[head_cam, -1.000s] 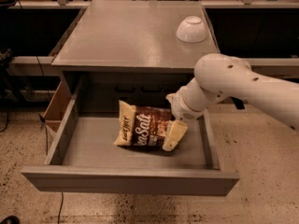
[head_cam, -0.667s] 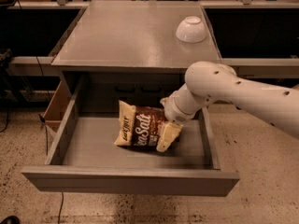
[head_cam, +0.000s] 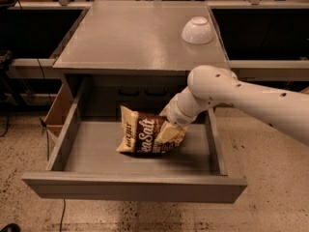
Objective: Pick brown chip bag from top drawer and place on counter
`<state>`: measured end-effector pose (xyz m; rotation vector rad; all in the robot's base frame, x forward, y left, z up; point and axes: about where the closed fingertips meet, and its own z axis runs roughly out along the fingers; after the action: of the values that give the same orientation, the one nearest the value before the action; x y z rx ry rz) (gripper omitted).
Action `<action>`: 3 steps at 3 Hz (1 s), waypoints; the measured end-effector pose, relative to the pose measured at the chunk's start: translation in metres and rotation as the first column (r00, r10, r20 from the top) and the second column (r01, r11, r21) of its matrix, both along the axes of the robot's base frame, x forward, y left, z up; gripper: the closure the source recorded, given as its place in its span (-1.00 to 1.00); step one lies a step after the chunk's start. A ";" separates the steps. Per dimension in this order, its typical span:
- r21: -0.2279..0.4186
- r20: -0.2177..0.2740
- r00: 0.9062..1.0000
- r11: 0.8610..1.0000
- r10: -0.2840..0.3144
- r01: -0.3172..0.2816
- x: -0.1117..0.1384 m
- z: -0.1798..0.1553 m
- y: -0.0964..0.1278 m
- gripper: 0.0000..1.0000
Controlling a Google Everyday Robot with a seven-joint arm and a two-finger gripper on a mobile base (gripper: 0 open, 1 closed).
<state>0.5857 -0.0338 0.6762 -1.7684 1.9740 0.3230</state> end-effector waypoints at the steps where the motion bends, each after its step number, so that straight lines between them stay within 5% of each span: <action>1: 0.012 0.021 1.000 1.000 -0.002 0.002 0.003 0.025 0.004 0.38; 2: -0.008 0.042 0.999 1.000 0.014 -0.013 0.005 0.080 0.016 0.85; 3: 0.003 0.044 0.998 0.999 0.049 -0.050 0.008 0.167 0.045 1.00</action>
Offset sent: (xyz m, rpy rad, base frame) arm -0.0003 0.0286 0.1576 -0.0503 -0.0451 0.0511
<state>0.5940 0.0108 0.8429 -1.8089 1.9003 0.3015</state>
